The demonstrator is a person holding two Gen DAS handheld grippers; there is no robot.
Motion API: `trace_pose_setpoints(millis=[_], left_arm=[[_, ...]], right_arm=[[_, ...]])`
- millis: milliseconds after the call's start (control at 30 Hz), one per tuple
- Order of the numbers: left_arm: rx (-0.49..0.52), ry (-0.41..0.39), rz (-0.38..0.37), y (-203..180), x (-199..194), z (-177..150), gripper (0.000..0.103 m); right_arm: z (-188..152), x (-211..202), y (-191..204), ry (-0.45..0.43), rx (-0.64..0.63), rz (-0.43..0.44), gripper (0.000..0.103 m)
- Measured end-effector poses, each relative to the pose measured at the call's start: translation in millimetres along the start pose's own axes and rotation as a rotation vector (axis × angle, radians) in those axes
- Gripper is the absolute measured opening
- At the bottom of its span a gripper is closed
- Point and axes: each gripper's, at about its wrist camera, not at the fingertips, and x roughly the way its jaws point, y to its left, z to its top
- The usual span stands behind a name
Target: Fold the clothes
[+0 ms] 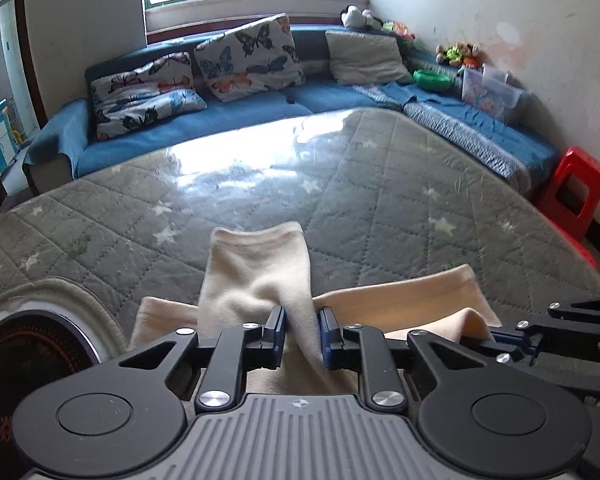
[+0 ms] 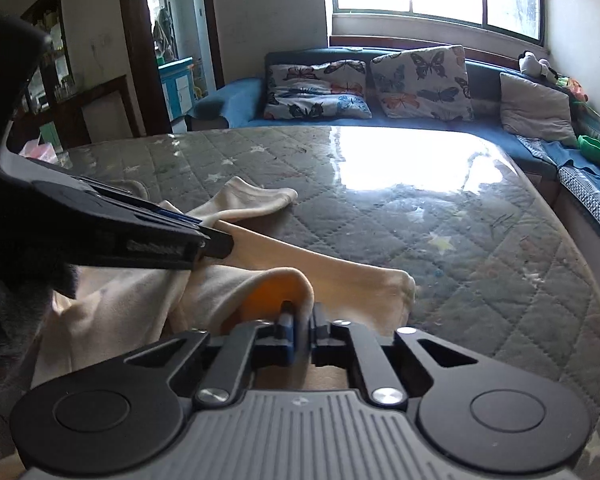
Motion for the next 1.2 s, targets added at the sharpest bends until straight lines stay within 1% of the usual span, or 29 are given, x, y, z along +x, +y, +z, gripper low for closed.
trace_pose_setpoints(millis=[33, 233, 267, 300, 400, 533, 600, 633, 700, 767, 833, 867, 900, 967, 1000, 1033, 1067, 1100, 1167, 1200], left_arm=[[0.0, -0.007, -0.003, 2, -3, 0, 0.013], [-0.022, -0.021, 0.019, 14, -18, -4, 0.012], [-0.026, -0.023, 0.024, 17, -21, -5, 0.009], [-0.029, -0.027, 0.026, 19, -24, -7, 0.004], [-0.039, -0.034, 0.041, 27, -30, -10, 0.001], [-0.086, -0.048, 0.046, 42, -44, -15, 0.001], [-0.115, -0.04, 0.024, 48, -49, -16, 0.001], [-0.118, -0.036, 0.014, 48, -50, -15, 0.001], [-0.097, -0.041, 0.02, 40, -51, -13, 0.004], [-0.086, -0.04, -0.004, 30, -48, -14, 0.006], [-0.063, -0.033, -0.012, 18, -42, -12, 0.014], [-0.048, -0.03, -0.009, 12, -38, -11, 0.025], [-0.034, -0.033, -0.003, 7, -35, -10, 0.034], [-0.016, -0.035, 0.002, 0, -29, -8, 0.039], [-0.015, -0.029, -0.002, -2, -25, -7, 0.04], [-0.015, -0.023, 0.0, -5, -22, -6, 0.04], [-0.013, -0.018, 0.006, -6, -19, -6, 0.043], [-0.011, -0.015, 0.007, -8, -18, -7, 0.045], [-0.005, -0.013, 0.006, -10, -16, -9, 0.046], [-0.001, -0.012, 0.005, -11, -16, -9, 0.048]], right_arm=[[0, -1, 0, -0.006, 0.006, 0.0, 0.004], [2, -23, -1, -0.067, 0.039, -0.045, 0.002], [2, -26, -2, -0.076, 0.042, -0.053, 0.002], [2, -31, -3, -0.083, 0.046, -0.062, 0.002], [0, -45, -8, -0.105, 0.068, -0.093, 0.002], [-6, -67, -16, -0.133, 0.101, -0.129, 0.002], [-11, -78, -20, -0.14, 0.11, -0.147, 0.002], [-14, -85, -21, -0.145, 0.114, -0.157, 0.002], [-21, -97, -24, -0.157, 0.138, -0.186, 0.002], [-32, -111, -30, -0.175, 0.198, -0.228, 0.003], [-47, -125, -39, -0.174, 0.287, -0.268, 0.003], [-53, -128, -41, -0.17, 0.314, -0.275, 0.003], [-61, -132, -45, -0.163, 0.34, -0.284, 0.004], [-79, -140, -53, -0.127, 0.376, -0.336, 0.009], [-84, -142, -56, -0.112, 0.385, -0.348, 0.013], [-88, -143, -59, -0.094, 0.389, -0.355, 0.014], [-93, -144, -62, -0.072, 0.387, -0.355, 0.021], [-96, -145, -63, -0.053, 0.373, -0.36, 0.03], [-98, -145, -59, -0.028, 0.308, -0.382, 0.039], [-98, -144, -57, -0.02, 0.278, -0.382, 0.046]])
